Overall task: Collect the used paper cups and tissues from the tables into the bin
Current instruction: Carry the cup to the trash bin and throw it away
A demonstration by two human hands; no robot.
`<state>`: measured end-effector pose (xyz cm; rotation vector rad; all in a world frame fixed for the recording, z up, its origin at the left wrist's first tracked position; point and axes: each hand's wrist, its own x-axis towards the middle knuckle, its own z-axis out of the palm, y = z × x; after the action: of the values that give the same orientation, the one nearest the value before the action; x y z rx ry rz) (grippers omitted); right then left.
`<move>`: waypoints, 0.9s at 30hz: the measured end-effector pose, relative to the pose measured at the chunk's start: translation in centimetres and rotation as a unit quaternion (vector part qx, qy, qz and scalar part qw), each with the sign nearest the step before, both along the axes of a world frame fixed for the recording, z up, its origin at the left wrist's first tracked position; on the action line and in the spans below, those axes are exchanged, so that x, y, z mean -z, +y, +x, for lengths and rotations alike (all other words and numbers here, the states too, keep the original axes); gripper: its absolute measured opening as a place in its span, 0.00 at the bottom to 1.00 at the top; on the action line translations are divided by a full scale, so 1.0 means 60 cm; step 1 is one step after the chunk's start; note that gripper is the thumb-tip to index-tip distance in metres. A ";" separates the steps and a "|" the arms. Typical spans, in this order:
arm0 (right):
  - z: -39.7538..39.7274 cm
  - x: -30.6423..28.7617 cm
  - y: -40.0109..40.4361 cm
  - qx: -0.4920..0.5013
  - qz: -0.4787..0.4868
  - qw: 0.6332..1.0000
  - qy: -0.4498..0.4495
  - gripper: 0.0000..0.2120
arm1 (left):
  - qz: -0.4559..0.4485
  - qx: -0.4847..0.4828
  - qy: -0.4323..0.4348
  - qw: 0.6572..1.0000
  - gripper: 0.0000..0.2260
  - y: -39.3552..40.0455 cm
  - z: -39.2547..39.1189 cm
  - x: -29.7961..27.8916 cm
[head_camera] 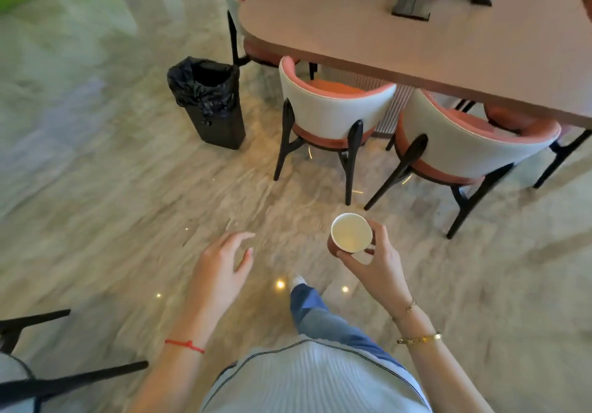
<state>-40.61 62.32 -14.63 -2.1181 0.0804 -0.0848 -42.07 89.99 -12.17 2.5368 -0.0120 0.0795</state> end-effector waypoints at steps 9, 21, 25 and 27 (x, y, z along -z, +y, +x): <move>0.392 -0.047 0.061 -0.112 -0.030 0.993 -0.025 0.33 | 0.001 -0.090 -0.012 0.996 0.10 0.053 0.284 -0.025; 0.746 -0.001 0.219 -0.184 -0.013 0.983 0.003 0.33 | 0.011 -0.181 0.007 0.983 0.11 0.186 0.570 0.003; 0.880 0.007 0.296 -0.193 -0.007 0.981 0.012 0.33 | 0.009 -0.180 0.007 0.984 0.10 0.262 0.702 0.006; 0.954 0.006 0.337 -0.194 0.001 0.981 0.015 0.32 | 0.012 -0.176 0.004 0.984 0.10 0.300 0.777 0.001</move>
<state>16.66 82.54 -14.99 -2.0945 -0.3147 0.1788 4.57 108.00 -12.24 2.5353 0.4411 0.2091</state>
